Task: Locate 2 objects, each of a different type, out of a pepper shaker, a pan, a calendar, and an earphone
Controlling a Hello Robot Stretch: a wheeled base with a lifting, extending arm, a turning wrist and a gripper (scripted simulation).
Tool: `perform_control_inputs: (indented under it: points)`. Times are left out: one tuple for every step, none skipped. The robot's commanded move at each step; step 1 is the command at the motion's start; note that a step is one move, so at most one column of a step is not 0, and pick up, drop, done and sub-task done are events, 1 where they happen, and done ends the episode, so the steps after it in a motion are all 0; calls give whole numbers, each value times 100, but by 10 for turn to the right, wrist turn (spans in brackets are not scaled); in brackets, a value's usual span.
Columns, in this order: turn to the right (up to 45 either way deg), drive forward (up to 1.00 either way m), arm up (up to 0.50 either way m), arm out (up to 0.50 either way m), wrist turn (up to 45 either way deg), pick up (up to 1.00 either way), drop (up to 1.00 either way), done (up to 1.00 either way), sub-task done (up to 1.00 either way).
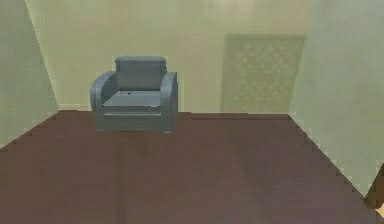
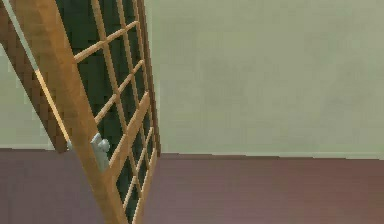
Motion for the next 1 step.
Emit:
perform_control_inputs:
  points:
    - [30, 0, 0, 0, 0, 0, 0, 0, 0]
